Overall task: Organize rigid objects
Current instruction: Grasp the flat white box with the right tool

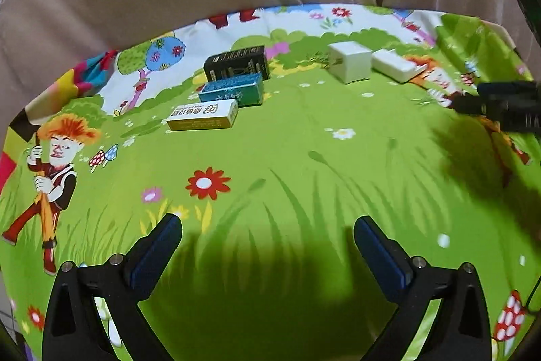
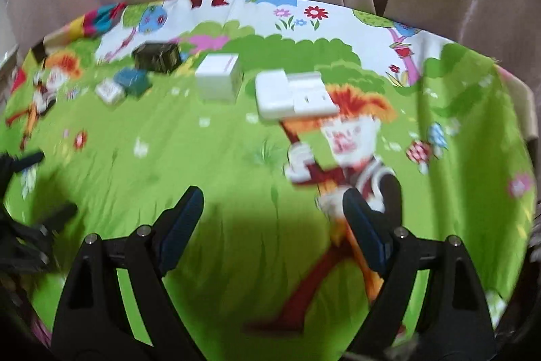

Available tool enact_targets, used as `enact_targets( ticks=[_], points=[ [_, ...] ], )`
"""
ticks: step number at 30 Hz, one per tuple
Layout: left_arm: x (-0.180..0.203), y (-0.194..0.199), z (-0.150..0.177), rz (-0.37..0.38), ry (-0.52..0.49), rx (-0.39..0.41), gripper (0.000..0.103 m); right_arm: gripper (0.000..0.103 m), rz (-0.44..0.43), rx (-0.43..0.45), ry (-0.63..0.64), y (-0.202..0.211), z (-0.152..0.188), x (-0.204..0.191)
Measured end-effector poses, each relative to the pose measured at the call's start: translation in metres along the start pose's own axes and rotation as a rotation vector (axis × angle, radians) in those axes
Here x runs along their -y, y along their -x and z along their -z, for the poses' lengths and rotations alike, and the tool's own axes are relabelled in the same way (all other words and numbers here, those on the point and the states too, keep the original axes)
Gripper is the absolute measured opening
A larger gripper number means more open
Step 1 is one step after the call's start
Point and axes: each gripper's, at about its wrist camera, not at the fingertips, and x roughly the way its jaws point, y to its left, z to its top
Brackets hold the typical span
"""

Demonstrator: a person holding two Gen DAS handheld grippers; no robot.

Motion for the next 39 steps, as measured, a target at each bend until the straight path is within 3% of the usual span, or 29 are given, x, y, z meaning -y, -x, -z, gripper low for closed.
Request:
enact_targets(
  ticks=[3, 5, 8, 10, 11, 12, 15, 17, 19, 21, 25, 29, 32, 35, 39],
  points=[
    [-0.017, -0.012, 0.008, 0.002, 0.040, -0.025, 0.103, 0.086, -0.030, 0.004, -0.019, -0.017, -0.017, -0.001],
    [-0.035, -0.015, 0.014, 0.079, 0.130, -0.048, 0.103, 0.086, -0.015, -0.008, -0.028, -0.031, -0.027, -0.002],
    [-0.054, -0.016, 0.016, 0.098, 0.249, -0.039, 0.103, 0.086, 0.015, 0.004, -0.070, -0.050, -0.047, 0.000],
    [-0.057, -0.016, 0.017, 0.094, 0.271, -0.034, 0.103, 0.086, 0.110, 0.029, -0.096, -0.058, -0.066, 0.004],
    [-0.056, -0.017, 0.016, 0.093, 0.271, -0.035, 0.103, 0.088, 0.203, 0.037, -0.141, -0.065, -0.083, 0.009],
    [-0.056, -0.016, 0.017, 0.095, 0.273, -0.034, 0.103, 0.093, 0.237, 0.031, -0.180, -0.072, -0.095, 0.013],
    [-0.061, -0.015, 0.018, 0.119, 0.292, -0.022, 0.103, 0.094, 0.326, -0.081, -0.310, -0.110, -0.129, 0.029],
    [-0.065, -0.014, 0.019, 0.139, 0.309, -0.013, 0.103, 0.094, 0.340, -0.153, -0.353, -0.128, -0.134, 0.028],
    [-0.069, -0.013, 0.019, 0.158, 0.326, -0.004, 0.103, 0.094, 0.340, -0.174, -0.326, -0.132, -0.133, 0.016],
    [-0.070, -0.013, 0.019, 0.166, 0.334, 0.000, 0.103, 0.094, 0.345, -0.181, -0.205, -0.133, -0.122, -0.008],
    [-0.070, -0.013, 0.019, 0.163, 0.332, -0.001, 0.103, 0.095, 0.389, -0.145, -0.107, -0.105, -0.093, -0.009],
    [-0.070, -0.013, 0.019, 0.163, 0.334, 0.000, 0.103, 0.095, 0.356, -0.139, -0.180, -0.076, -0.055, 0.029],
    [-0.070, -0.013, 0.018, 0.166, 0.340, 0.002, 0.103, 0.095, 0.295, -0.144, -0.313, -0.056, -0.026, 0.061],
    [-0.069, -0.013, 0.018, 0.160, 0.335, -0.001, 0.103, 0.096, 0.217, -0.146, -0.429, -0.054, -0.021, 0.069],
    [-0.066, -0.014, 0.018, 0.139, 0.317, -0.011, 0.103, 0.096, 0.249, -0.112, -0.336, -0.076, -0.048, 0.052]
  ],
)
